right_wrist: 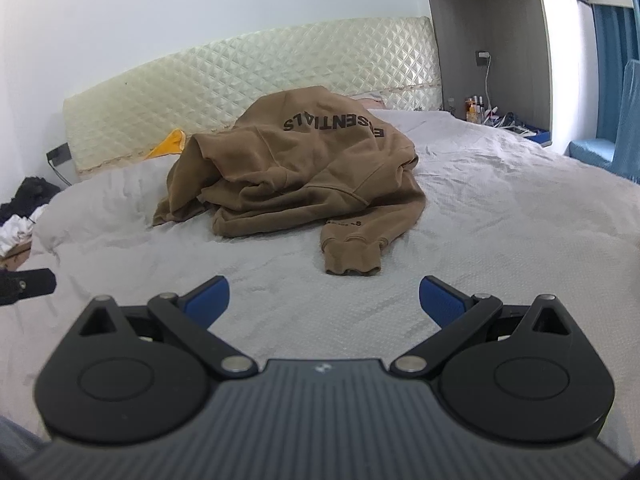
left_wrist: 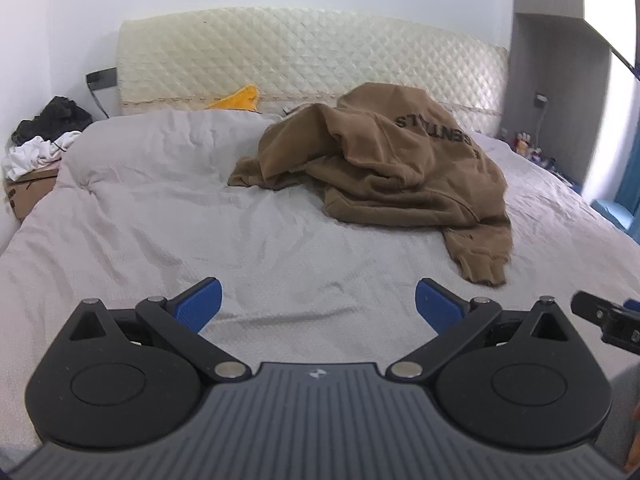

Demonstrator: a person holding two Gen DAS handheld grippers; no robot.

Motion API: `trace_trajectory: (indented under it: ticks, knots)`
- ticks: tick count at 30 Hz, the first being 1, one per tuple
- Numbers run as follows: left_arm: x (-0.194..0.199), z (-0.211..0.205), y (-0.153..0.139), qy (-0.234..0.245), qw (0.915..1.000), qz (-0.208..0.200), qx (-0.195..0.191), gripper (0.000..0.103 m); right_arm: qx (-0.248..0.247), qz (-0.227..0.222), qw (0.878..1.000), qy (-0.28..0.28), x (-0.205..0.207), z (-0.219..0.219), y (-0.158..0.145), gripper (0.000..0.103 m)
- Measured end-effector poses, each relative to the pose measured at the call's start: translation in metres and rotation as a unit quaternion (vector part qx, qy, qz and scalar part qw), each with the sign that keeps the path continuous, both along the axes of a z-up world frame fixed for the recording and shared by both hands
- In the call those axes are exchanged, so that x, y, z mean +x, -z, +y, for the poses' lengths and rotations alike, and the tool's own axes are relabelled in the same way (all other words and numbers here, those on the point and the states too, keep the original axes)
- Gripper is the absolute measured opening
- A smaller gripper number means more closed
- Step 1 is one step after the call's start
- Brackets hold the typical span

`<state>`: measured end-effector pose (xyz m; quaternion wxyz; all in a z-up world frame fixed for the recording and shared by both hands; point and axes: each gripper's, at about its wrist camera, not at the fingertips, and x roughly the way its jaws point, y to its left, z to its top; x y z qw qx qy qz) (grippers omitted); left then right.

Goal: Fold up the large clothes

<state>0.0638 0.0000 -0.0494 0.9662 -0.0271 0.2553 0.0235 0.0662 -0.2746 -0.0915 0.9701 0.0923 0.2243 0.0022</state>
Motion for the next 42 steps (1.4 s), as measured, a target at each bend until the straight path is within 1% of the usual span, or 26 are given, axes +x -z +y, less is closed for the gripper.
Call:
trace_trajectory:
  ticks: [3,9,15,18,21,24,27,28,29,30,31,34,36,38,39,42]
  knots:
    - [0.017,0.000,0.005,0.002,1.0000,-0.003,0.000,0.103,0.001,-0.002,1.000,0.002,0.011,-0.002,0.001,0.103]
    - [0.062,-0.006,0.016,0.024,0.9997,0.000,0.003,0.103,0.016,-0.008,1.000,-0.003,0.047,-0.008,0.003,0.103]
    - [0.119,-0.017,0.026,0.049,0.9987,0.015,-0.002,0.103,0.025,-0.018,1.000,-0.005,0.096,-0.018,0.003,0.103]
    - [0.149,-0.024,0.030,0.052,0.9985,0.019,0.000,0.103,0.021,-0.026,0.999,-0.001,0.123,-0.022,0.001,0.103]
    - [0.180,-0.030,0.036,0.049,0.9985,0.022,-0.002,0.103,0.017,-0.020,1.000,0.005,0.154,-0.027,0.005,0.103]
    - [0.209,-0.036,0.040,0.048,0.9986,0.022,-0.003,0.103,0.034,-0.004,0.999,0.000,0.181,-0.033,0.014,0.103]
    - [0.240,-0.042,0.046,0.048,0.9985,0.025,-0.003,0.103,0.053,0.005,0.998,0.014,0.206,-0.038,0.024,0.103]
    - [0.249,-0.043,0.048,0.049,0.9985,0.024,-0.010,0.103,0.063,0.006,0.998,0.014,0.216,-0.041,0.028,0.103]
    - [0.259,-0.043,0.050,0.052,0.9981,0.024,-0.025,0.103,0.072,0.006,0.997,0.016,0.224,-0.044,0.032,0.103]
    - [0.271,-0.042,0.052,0.053,0.9969,0.026,-0.052,0.103,0.083,0.003,0.996,0.019,0.232,-0.047,0.035,0.102]
    - [0.281,-0.041,0.055,0.052,0.9958,0.026,-0.071,0.103,0.098,0.002,0.995,0.026,0.241,-0.051,0.039,0.099]
    - [0.306,-0.042,0.061,0.053,0.9931,0.022,-0.102,0.103,0.148,-0.010,0.988,0.044,0.262,-0.065,0.048,0.098]
    - [0.326,-0.044,0.067,0.054,0.9909,0.023,-0.121,0.103,0.175,-0.020,0.983,0.043,0.277,-0.073,0.056,0.098]
    - [0.347,-0.046,0.072,0.058,0.9886,0.019,-0.138,0.103,0.191,-0.015,0.980,0.047,0.292,-0.079,0.064,0.089]
    - [0.355,-0.047,0.075,0.059,0.9876,0.018,-0.144,0.103,0.197,-0.010,0.979,0.047,0.300,-0.080,0.068,0.086]
    - [0.388,-0.048,0.085,0.066,0.9844,0.015,-0.163,0.103,0.206,0.014,0.977,0.047,0.323,-0.080,0.085,0.082]
